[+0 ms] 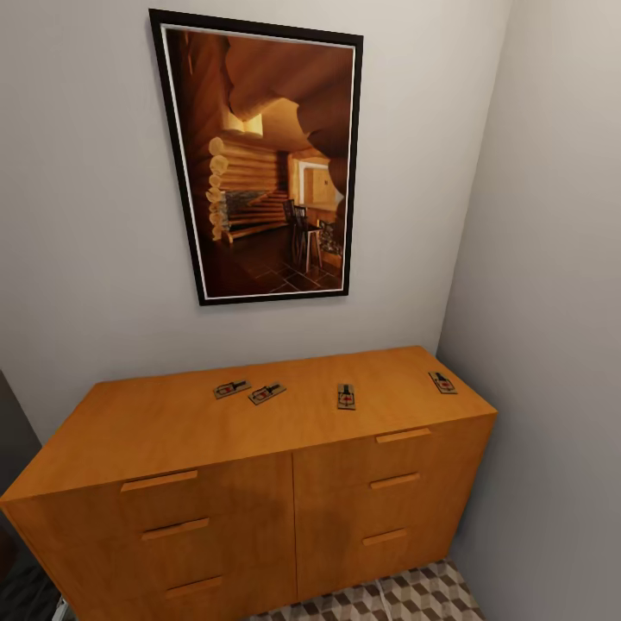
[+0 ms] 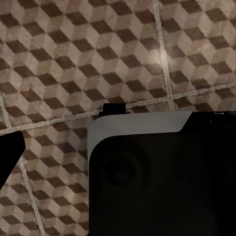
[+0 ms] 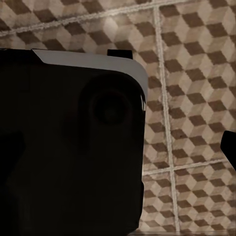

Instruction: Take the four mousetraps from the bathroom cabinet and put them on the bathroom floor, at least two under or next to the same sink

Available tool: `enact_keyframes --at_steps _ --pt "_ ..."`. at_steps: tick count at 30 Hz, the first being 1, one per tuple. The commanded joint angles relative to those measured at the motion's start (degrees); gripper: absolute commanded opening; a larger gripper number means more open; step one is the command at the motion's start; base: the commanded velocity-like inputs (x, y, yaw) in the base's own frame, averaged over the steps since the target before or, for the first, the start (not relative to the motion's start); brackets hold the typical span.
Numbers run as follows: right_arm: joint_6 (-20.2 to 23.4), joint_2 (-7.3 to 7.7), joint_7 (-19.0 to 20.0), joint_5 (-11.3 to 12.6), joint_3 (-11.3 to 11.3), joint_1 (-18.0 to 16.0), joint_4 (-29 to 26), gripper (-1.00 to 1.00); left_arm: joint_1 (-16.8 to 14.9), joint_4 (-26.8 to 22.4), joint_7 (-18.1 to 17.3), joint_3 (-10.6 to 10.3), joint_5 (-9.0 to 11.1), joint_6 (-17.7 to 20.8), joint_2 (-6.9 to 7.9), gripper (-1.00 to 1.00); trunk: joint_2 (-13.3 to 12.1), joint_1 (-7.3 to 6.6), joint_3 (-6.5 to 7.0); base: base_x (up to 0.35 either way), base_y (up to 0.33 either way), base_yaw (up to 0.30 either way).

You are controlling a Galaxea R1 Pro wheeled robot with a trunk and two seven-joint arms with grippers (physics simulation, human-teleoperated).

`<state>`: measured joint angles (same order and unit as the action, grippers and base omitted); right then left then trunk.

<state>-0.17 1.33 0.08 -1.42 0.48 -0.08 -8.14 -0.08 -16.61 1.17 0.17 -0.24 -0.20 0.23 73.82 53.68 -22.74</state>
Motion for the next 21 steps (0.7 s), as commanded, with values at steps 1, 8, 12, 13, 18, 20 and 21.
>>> enact_keyframes --at_steps 1,8,12,13,18,20,21 --pt "0.00 0.01 0.01 -0.15 0.04 -0.01 -0.04 1.00 -0.01 -0.04 0.12 0.01 -0.02 -0.02 0.00 1.00 0.03 0.00 -0.06 0.000 0.000 0.000" --pt "0.70 -0.01 -0.02 -0.16 0.01 -0.01 -0.24 1.00 -0.01 -0.64 0.13 -0.03 -0.02 -0.01 0.03 1.00 0.03 0.00 -0.06 0.000 0.000 0.000" --pt "0.93 -0.01 -0.03 -0.16 -0.02 -0.01 -0.31 1.00 -0.01 -1.36 0.10 -0.01 -0.02 0.02 0.03 1.00 0.03 0.00 -0.06 0.000 0.000 0.000" --pt "1.02 0.01 -0.03 -0.17 -0.02 -0.01 -0.40 1.00 -0.01 -1.68 0.09 -0.01 -0.02 0.09 0.03 1.00 0.03 0.00 -0.06 0.000 0.000 0.000" --pt "1.84 0.06 0.00 -0.22 -0.04 -0.01 -2.54 1.00 -0.01 -4.41 0.07 0.00 -0.04 1.41 0.03 1.00 0.03 0.00 -0.06 0.000 0.000 0.000" --pt "2.19 0.06 0.00 -0.21 -0.04 -0.01 -3.43 1.00 -0.01 -5.26 0.07 0.00 -0.05 1.93 0.02 1.00 0.03 0.00 -0.06 0.000 0.000 0.000" --pt "2.66 0.06 0.00 -0.20 -0.04 -0.01 -4.47 1.00 -0.01 -6.27 0.07 0.00 -0.07 2.53 0.00 1.00 0.03 0.00 -0.06 0.000 0.000 0.000"
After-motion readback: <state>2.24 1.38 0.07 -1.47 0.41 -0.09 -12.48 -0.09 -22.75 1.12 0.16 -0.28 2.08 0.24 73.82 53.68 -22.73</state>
